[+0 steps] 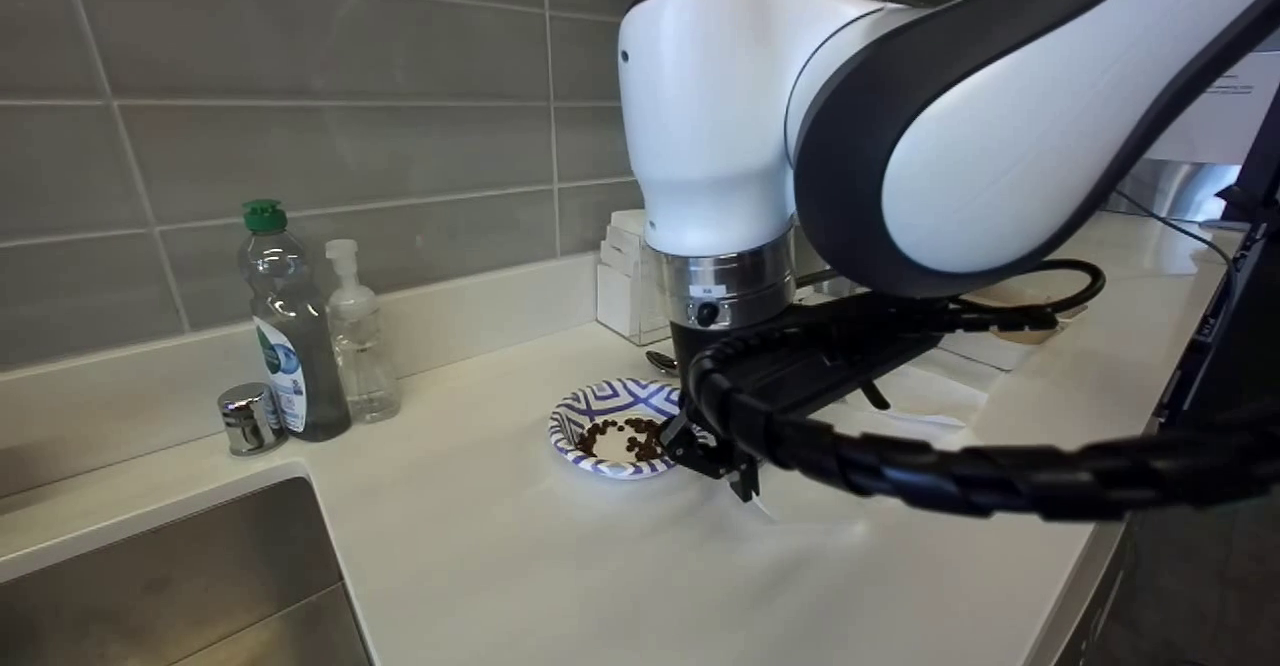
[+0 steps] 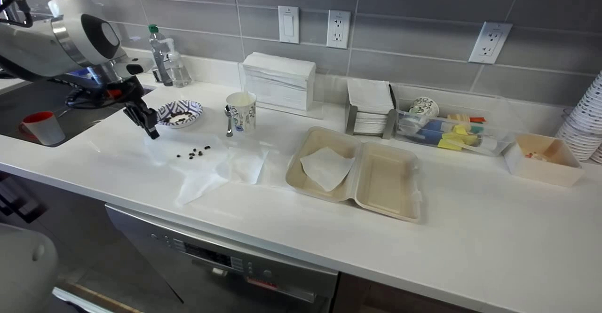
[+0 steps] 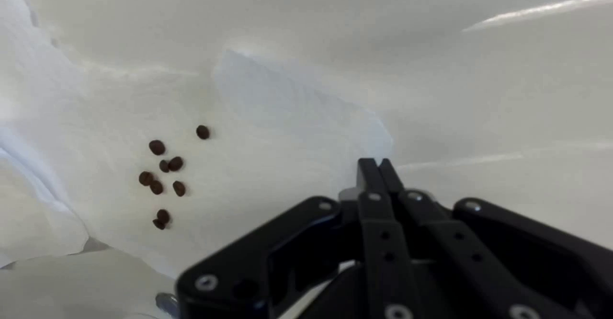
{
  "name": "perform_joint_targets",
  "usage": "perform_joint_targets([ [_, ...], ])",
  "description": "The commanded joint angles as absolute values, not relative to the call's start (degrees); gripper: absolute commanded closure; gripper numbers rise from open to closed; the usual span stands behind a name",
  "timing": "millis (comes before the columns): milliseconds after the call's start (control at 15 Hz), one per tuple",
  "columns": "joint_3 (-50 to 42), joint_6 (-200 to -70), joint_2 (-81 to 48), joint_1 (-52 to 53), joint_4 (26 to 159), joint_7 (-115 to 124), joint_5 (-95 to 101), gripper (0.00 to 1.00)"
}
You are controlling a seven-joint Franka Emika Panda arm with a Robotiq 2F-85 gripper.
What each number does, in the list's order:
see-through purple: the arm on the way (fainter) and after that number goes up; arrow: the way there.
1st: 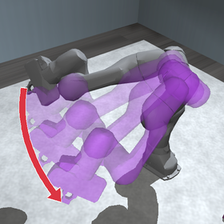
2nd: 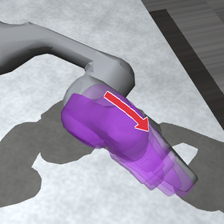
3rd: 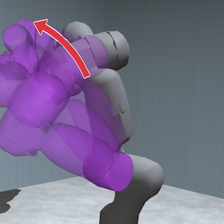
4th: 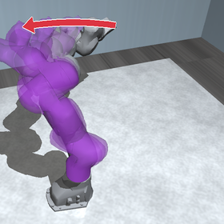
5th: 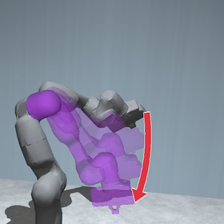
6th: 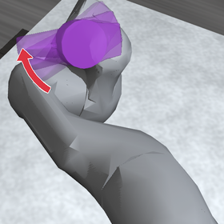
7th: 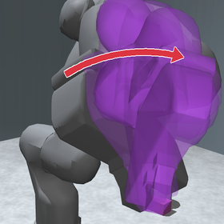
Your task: Fold the napkin on the left in half and put the napkin on the right in the food pack then pour the contents on the folded napkin into the coffee cup.
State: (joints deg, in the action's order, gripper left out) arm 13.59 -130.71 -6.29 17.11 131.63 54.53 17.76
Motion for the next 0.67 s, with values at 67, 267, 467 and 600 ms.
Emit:
perform_joint_targets([
  [67, 15.0, -134.7, -3.0, 17.8, 133.1, 50.5, 15.3, 1.00],
  [267, 16.4, -135.5, -2.8, 18.4, 133.3, 46.4, 14.7, 1.00],
  [467, 17.7, -134.2, -2.9, 19.3, 133.6, 42.5, 14.2, 1.00],
  [600, 18.4, -133.2, -2.3, 19.7, 134.4, 39.1, 13.2, 1.00],
])
